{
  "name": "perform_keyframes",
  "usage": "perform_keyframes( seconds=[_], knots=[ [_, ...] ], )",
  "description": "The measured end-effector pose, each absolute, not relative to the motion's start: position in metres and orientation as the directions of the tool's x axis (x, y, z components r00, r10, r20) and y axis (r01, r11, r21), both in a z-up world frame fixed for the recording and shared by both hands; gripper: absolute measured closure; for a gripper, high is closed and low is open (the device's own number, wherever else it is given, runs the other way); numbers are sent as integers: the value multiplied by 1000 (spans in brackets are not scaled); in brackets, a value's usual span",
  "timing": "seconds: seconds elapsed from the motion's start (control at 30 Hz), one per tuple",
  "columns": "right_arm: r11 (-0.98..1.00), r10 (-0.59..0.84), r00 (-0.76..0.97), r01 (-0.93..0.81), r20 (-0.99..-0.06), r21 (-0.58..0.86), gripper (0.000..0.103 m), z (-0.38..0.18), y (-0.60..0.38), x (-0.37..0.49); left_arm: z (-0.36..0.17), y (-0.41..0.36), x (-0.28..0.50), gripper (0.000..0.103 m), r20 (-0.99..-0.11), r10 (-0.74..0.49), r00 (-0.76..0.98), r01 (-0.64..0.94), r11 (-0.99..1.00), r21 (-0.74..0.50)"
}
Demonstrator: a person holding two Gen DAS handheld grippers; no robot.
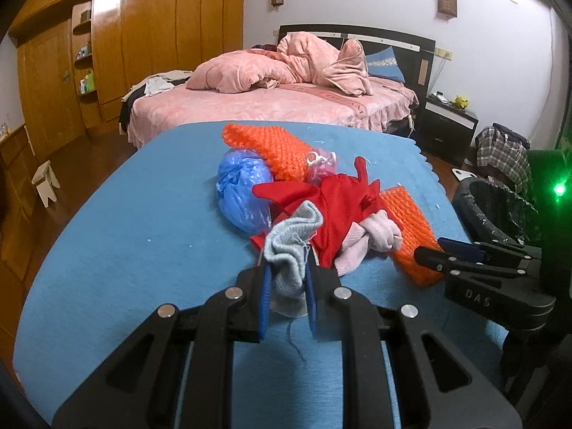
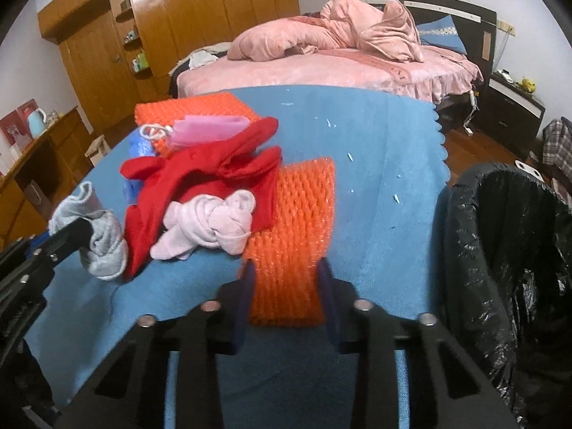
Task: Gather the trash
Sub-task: 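Grasp and lift the orange mesh pad with the right gripper while the left holds the sock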
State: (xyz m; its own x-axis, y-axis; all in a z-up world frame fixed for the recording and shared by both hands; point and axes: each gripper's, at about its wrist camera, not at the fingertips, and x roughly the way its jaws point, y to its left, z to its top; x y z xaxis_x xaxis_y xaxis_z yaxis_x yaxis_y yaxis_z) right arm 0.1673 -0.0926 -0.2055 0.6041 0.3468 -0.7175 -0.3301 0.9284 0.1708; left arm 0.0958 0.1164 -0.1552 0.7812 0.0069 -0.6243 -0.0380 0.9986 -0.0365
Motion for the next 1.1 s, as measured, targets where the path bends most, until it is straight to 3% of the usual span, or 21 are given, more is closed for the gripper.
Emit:
perform_keyframes(
  seconds=[0.03, 0.17, 1.1],
  knots=[
    [927, 349, 605, -336, -716, 167, 89, -203, -93, 166, -155, 116, 95, 87, -623, 7, 782, -38, 999, -37],
    [921, 368, 619, -342, -694, 184, 90, -192, -100, 161, -151, 114, 93, 87, -615, -1, 789, -27, 999, -36],
    [927, 374, 770, -324, -517, 189, 90, -94, -144, 130, -93, 69, 91, 87, -532, -91, 842, 70, 996, -60]
  ],
)
